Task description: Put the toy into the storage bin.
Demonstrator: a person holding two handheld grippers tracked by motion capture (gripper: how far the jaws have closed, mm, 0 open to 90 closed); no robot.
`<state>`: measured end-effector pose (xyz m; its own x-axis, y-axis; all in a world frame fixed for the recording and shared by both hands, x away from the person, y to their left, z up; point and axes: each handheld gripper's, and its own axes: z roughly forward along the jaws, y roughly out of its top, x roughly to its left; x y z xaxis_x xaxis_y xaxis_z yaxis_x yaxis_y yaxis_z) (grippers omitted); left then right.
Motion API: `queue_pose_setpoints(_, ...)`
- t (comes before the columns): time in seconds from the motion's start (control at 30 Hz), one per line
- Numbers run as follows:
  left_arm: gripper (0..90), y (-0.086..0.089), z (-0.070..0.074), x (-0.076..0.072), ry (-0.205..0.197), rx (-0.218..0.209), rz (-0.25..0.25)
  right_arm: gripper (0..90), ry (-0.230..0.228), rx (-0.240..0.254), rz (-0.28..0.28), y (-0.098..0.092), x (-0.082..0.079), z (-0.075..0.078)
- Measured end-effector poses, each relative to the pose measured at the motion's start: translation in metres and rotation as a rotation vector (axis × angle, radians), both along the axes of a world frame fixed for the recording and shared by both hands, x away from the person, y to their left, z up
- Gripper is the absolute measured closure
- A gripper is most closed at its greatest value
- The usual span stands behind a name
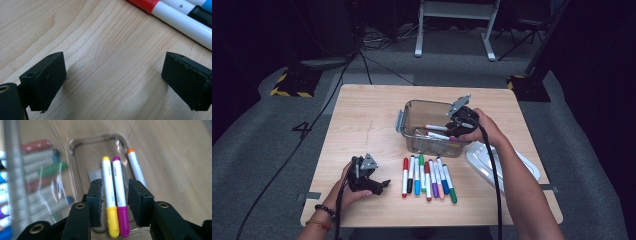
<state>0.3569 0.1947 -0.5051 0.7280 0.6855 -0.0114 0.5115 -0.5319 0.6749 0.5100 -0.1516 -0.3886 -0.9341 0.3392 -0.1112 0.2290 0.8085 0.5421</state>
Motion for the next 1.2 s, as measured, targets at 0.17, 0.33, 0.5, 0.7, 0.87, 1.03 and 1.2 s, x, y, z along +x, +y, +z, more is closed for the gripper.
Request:
queue_pose_setpoints(0.17,6.2,0.0,0.0,0.0,0.0,-0.001,0.0,58.9,-0.036,0.068,-0.024,-0.008,-0.011,0.015)
queue_pose_setpoints(0.33,6.2,0.0,0.0,0.0,0.001,0.001,-0.001,51.2,-0.072,0.156,-0.058,-0.021,-0.026,0.031)
queue_pose_setpoints(0.5,6.2,0.0,0.0,0.0,0.0,0.0,0.001,45.1,-0.129,0.202,-0.084,-0.037,-0.047,0.045)
queue_pose_setpoints(0.7,6.1,0.0,0.0,0.0,0.002,-0.001,0.0,37.1,-0.166,0.222,-0.117,-0.057,-0.068,0.051)
queue_pose_setpoints(0.87,6.1,0.0,0.0,0.0,0.001,0.0,0.0,32.3,-0.187,0.237,-0.161,-0.072,-0.084,0.051)
queue_pose_setpoints(1.03,6.1,0.0,0.0,0.0,0.0,-0.001,0.0,29.5,-0.198,0.244,-0.177,-0.08,-0.101,0.043)
queue_pose_setpoints(1.2,6.1,0.0,0.0,0.0,0.0,-0.001,0.0,27.5,-0.209,0.247,-0.179,-0.084,-0.117,0.034)
